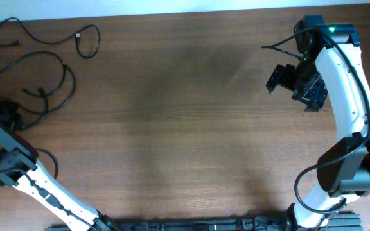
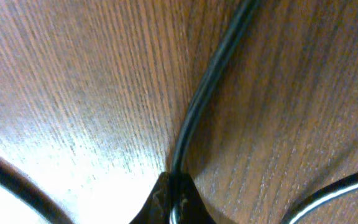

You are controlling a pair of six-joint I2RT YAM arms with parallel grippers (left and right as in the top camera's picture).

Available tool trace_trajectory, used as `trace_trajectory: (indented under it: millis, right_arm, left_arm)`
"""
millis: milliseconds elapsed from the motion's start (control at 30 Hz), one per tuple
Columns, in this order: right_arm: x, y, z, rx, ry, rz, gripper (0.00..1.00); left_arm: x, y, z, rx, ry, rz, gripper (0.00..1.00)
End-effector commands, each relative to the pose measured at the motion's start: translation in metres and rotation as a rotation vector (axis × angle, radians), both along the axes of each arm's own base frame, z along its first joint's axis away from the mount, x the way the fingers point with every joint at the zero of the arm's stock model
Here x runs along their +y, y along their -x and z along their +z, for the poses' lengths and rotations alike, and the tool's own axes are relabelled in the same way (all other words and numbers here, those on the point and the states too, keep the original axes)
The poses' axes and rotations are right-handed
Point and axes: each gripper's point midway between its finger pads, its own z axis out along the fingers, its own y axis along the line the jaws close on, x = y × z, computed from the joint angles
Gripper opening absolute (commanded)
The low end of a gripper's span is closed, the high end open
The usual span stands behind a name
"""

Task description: Untangle cables

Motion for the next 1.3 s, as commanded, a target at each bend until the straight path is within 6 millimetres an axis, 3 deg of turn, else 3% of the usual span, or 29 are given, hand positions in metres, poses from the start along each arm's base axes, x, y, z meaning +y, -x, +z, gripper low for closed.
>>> trace_trajectory:
  millis: [0,100,200,300,367,433,467,567,600,767,833,967,1067,1133,1167,1200,1267]
  right_arm:
    - [-0.002,0.001,0.001,0.001,0.010,-0.004,0.98]
    - [-0.002,0.001,0.001,0.001,0.009,-0.004,0.98]
    - [-0.002,0.001,0.001,0.001,0.010,-0.004,0.98]
    - [-0.002,0.001,0.001,0.001,0.010,-0.004,0.98]
    - [-0.002,0.001,0.001,0.001,0.009,-0.004,0.98]
    - [-0.002,0.001,0.001,0.001,0.010,-0.004,0.98]
    - [-0.002,0.001,0.001,0.001,0.009,-0.004,0.98]
    - [-0.002,0.001,0.001,0.001,0.009,-0.004,0.98]
    - [-0.002,0.001,0.001,0.001,0.010,-0.004,0.99]
    - [-0.002,0.001,0.001,0.001,0.010,-0.004,0.98]
    - [-0.002,0.001,0.001,0.001,0.009,-0.004,0.98]
    - [-0.002,0.001,0.001,0.001,0.010,-0.004,0.98]
    - [-0.002,0.001,0.001,0.001,0.009,-0.004,0.98]
    - [-0.002,0.001,0.001,0.001,0.010,-0.004,0.98]
    - [-0.002,0.001,0.001,0.001,0.010,-0.004,0.98]
    - [-0.002,0.001,0.001,0.001,0.010,-0.004,0.98]
    - [-0.002,0.001,0.001,0.001,0.009,-0.004,0.98]
  left_arm:
    - [0.016,0.009,0.023,0.002,0.011,-0.001,0.00]
    - [0.014,-0.005,0.048,-0.227,0.147,-0.214,0.00]
    - [0.028,0.030,0.046,-0.156,0.152,-0.269,0.00]
    - [0.040,0.046,0.044,-0.113,0.117,-0.396,0.00]
    - [0.040,0.050,0.044,-0.101,0.121,-0.561,0.00]
    - [0.039,0.058,0.043,-0.062,0.132,-0.580,0.00]
    - [0.038,0.056,0.042,-0.075,0.135,-0.601,0.00]
    - [0.001,-0.005,0.063,-0.531,0.222,-0.756,0.00]
    - [0.000,-0.006,0.063,-0.538,0.222,-0.769,0.00]
    - [0.020,0.079,0.033,-0.020,0.243,-0.799,0.00]
    - [0.032,0.106,0.029,0.159,0.217,-0.715,0.00]
    - [0.050,0.125,0.030,0.281,0.151,-0.612,0.00]
    - [0.055,0.131,0.028,0.245,0.154,-0.556,0.25]
    - [0.057,0.135,0.027,0.220,0.165,-0.533,0.29]
    - [0.055,0.133,0.026,0.193,0.175,-0.524,0.49]
    - [0.053,0.125,0.024,0.140,0.180,-0.517,0.49]
    - [0.036,0.086,0.023,-0.103,0.232,-0.493,0.47]
